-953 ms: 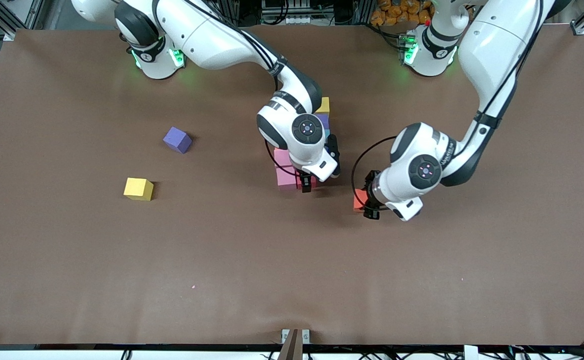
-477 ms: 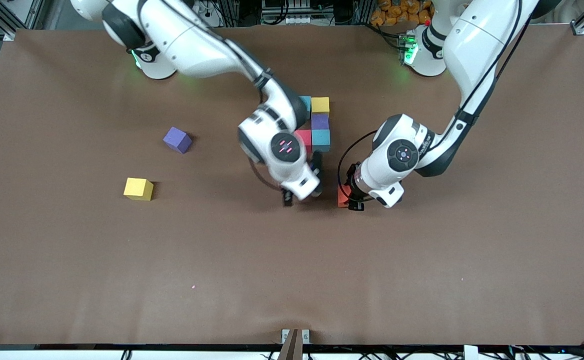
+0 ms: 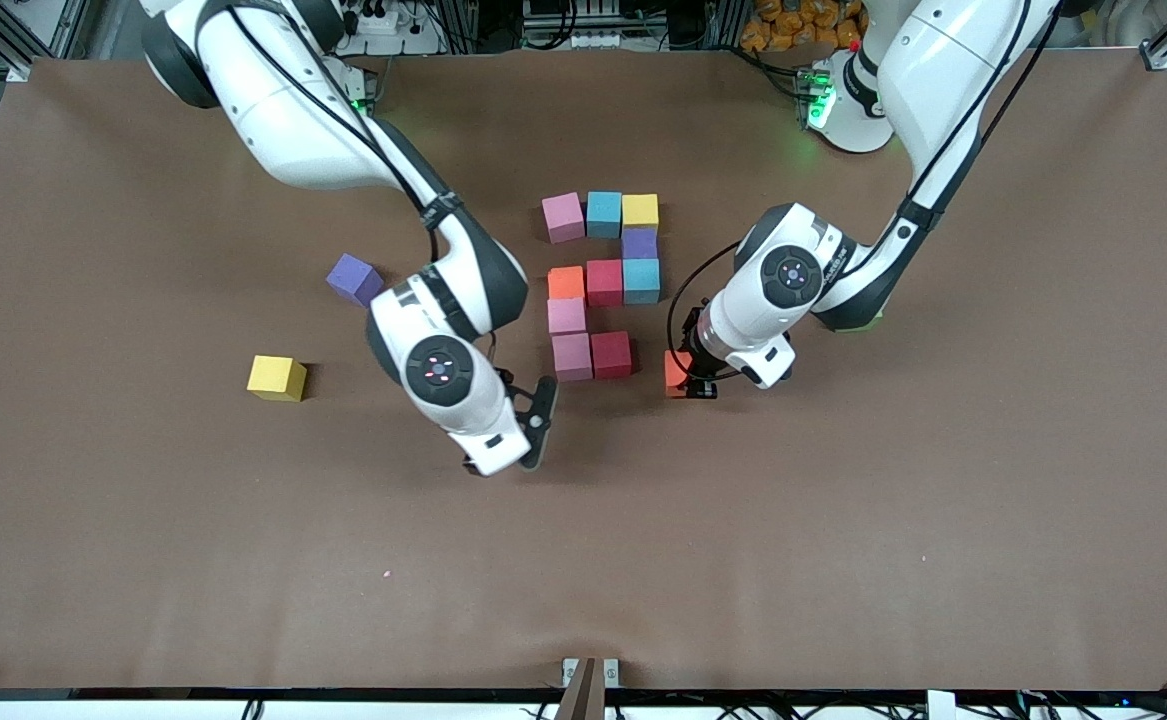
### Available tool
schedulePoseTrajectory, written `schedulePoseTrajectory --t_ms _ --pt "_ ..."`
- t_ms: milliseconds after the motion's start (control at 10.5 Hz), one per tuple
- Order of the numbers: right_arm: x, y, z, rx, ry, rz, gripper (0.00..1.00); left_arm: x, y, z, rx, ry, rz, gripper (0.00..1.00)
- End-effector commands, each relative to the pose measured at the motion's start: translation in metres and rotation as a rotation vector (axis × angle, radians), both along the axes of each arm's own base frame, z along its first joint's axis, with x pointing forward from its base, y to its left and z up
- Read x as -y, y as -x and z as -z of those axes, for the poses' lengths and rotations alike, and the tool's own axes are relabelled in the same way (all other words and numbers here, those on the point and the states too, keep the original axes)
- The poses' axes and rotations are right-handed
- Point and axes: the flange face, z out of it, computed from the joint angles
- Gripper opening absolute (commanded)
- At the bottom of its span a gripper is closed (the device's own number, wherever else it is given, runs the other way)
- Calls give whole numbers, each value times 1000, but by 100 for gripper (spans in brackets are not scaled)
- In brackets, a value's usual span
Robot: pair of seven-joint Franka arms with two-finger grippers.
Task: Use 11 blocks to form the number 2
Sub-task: 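Carry the orange block to the figure with the left gripper while the right gripper withdraws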
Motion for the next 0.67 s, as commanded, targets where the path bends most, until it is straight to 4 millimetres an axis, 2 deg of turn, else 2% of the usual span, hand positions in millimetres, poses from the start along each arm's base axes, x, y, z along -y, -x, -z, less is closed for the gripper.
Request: schedulePoseTrajectory --t_ms 0,95,191,381,572 --pt "63 -16 -41 -24 50 148 100 6 18 -5 18 6 -20 26" --pt "121 -34 -52 -43 59 231 100 11 22 -2 15 9 -10 26" --pt "164 -42 -60 -75 67 290 100 18 27 0 13 12 0 26" --pt "225 -45 -74 -127 95 373 100 21 28 4 19 23 1 26" --pt "280 -32 -83 -166 120 510 100 25 32 9 29 38 -14 26"
